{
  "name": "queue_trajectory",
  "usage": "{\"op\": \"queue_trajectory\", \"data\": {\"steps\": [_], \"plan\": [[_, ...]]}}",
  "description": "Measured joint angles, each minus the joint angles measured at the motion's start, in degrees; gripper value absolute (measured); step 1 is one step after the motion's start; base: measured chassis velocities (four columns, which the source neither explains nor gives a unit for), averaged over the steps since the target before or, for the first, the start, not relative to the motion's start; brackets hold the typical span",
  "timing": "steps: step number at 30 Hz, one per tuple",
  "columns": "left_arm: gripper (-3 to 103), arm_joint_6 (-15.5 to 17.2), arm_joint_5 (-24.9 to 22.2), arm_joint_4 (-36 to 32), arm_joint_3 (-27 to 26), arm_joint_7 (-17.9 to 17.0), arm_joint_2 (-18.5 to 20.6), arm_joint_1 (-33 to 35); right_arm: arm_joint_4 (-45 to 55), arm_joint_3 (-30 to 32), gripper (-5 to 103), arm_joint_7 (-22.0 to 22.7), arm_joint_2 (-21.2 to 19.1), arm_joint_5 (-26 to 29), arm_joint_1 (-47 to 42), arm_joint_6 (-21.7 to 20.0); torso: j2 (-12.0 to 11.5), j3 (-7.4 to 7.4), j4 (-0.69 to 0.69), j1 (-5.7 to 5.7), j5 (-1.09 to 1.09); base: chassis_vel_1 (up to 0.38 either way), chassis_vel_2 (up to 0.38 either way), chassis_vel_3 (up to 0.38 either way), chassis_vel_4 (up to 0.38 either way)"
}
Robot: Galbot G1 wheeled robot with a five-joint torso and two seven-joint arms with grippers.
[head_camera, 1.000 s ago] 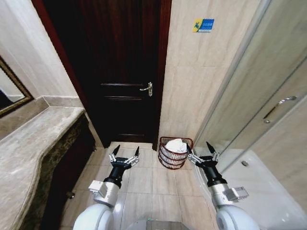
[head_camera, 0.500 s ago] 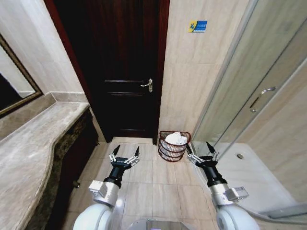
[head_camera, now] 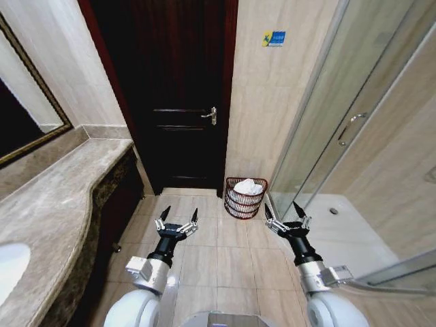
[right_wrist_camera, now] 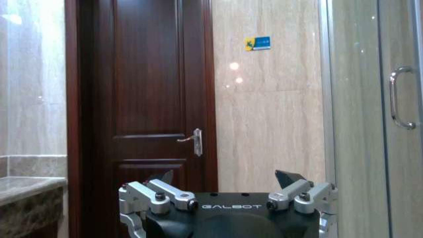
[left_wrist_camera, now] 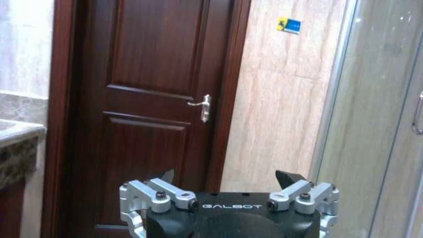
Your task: Discard the used towel into the hamper.
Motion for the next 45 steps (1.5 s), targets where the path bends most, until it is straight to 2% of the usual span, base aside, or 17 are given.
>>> {"op": "queue_trajectory", "data": {"steps": [2,4,8,11,13,16,18,26,45], "plan": [[100,0.0,0.0,0.0,0.0,0.0,0.0,0.0,0.0,0.0,100,0.0,0.0,0.0,0.0,0.0,0.0,0.00,0.00,0.00,0.05,0.177,-0.159,-0.171,0.178],[100,0.0,0.0,0.0,0.0,0.0,0.0,0.0,0.0,0.0,100,0.0,0.0,0.0,0.0,0.0,0.0,0.00,0.00,0.00,0.00,0.182,-0.164,-0.183,0.184],[100,0.0,0.0,0.0,0.0,0.0,0.0,0.0,0.0,0.0,100,0.0,0.0,0.0,0.0,0.0,0.0,0.00,-0.02,-0.01,0.06,0.177,-0.192,-0.187,0.158],[100,0.0,0.0,0.0,0.0,0.0,0.0,0.0,0.0,0.0,100,0.0,0.0,0.0,0.0,0.0,0.0,0.00,-0.01,-0.01,0.00,0.182,-0.192,-0.166,0.175],[100,0.0,0.0,0.0,0.0,0.0,0.0,0.0,0.0,0.0,100,0.0,0.0,0.0,0.0,0.0,0.0,0.00,0.00,-0.01,0.07,0.178,-0.155,-0.165,0.172],[100,0.0,0.0,0.0,0.0,0.0,0.0,0.0,0.0,0.0,100,0.0,0.0,0.0,0.0,0.0,0.0,0.00,0.00,-0.01,-0.01,0.161,-0.157,-0.159,0.159],[100,0.0,0.0,0.0,0.0,0.0,0.0,0.0,0.0,0.0,100,0.0,0.0,0.0,0.0,0.0,0.0,0.00,0.00,-0.01,0.05,0.153,-0.159,-0.154,0.148],[100,0.0,0.0,0.0,0.0,0.0,0.0,0.0,0.0,0.0,100,0.0,0.0,0.0,0.0,0.0,0.0,-0.01,0.00,-0.04,0.03,0.132,-0.121,-0.147,0.141],[100,0.0,0.0,0.0,0.0,0.0,0.0,0.0,0.0,0.0,100,0.0,0.0,0.0,0.0,0.0,0.0,0.00,0.00,0.00,0.03,-0.004,0.002,0.003,-0.002]]}}
